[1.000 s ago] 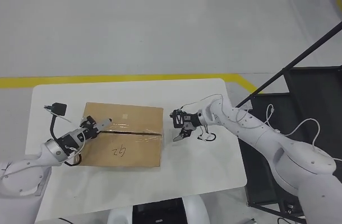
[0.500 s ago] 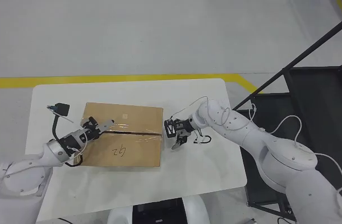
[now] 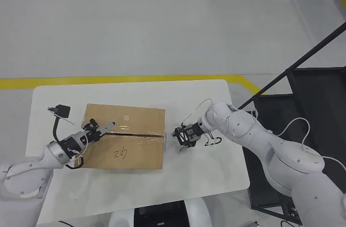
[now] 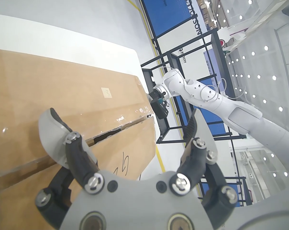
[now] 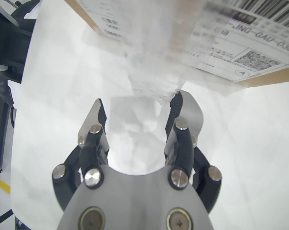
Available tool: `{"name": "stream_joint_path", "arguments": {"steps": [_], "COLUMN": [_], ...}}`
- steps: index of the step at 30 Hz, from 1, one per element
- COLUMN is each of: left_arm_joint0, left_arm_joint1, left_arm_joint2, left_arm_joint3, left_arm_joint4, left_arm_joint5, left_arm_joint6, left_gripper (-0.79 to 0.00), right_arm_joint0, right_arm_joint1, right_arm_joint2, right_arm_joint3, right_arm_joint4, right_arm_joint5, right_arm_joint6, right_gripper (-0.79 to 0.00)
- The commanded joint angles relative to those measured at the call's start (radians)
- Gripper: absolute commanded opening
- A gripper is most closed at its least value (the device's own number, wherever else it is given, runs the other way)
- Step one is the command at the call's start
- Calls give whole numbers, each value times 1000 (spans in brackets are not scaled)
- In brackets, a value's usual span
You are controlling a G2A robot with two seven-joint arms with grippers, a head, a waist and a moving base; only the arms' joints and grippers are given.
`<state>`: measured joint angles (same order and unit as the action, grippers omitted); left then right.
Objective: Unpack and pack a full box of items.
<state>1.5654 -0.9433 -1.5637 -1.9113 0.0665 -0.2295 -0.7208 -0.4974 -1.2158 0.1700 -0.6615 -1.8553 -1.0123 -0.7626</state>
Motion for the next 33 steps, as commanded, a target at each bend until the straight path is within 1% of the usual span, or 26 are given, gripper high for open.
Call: {"name": "stream_joint_path", "arguments": {"steps": [1, 4, 6, 8, 9, 12, 15, 18, 21, 26, 33], "left_arm_joint0": [1, 2, 2, 2, 3, 5, 5, 6, 8, 9, 6], "left_arm_joint1": [0, 0, 0, 0, 0, -1, -1, 0, 0, 0, 0], "left_arm_joint2": [-1, -2, -3, -4, -4, -3, -3, -11, -16, -14, -17], "left_arm_joint3": [1, 1, 2, 2, 5, 12, 19, 24, 24, 23, 24], "left_arm_joint4": [-1, -1, -3, -4, -6, -8, -11, -15, -19, -19, -18], "left_arm_joint5": [-3, -4, -5, -9, -11, -18, -25, -29, -31, -31, -26], "left_arm_joint6": [0, -1, -2, -3, -3, -1, -2, -6, -9, -10, -13], "left_gripper": [0, 0, 0, 0, 0, 0, 0, 0, 0, 0, 0], "right_arm_joint0": [3, 5, 4, 5, 7, 15, 19, 24, 30, 39, 33], "right_arm_joint1": [13, 34, 53, 74, 83, 100, 101, 91, 72, 29, -36], "right_arm_joint2": [0, 0, 0, 0, 0, 0, 0, 0, 0, 0, 0], "right_arm_joint3": [-5, -35, -68, -94, -98, -83, -61, -32, -10, 2, 27], "right_arm_joint4": [-49, -43, -40, -39, -35, 28, 94, 147, 209, 314, 353], "right_arm_joint5": [0, 0, 0, 0, 0, 0, 0, 0, 0, 0, 0], "right_arm_joint6": [-45, -45, -45, -45, -45, -45, -45, -43, -9, 106, 275], "right_gripper": [-246, -237, -166, -71, 0, 0, 0, 0, 0, 0, 0]}}
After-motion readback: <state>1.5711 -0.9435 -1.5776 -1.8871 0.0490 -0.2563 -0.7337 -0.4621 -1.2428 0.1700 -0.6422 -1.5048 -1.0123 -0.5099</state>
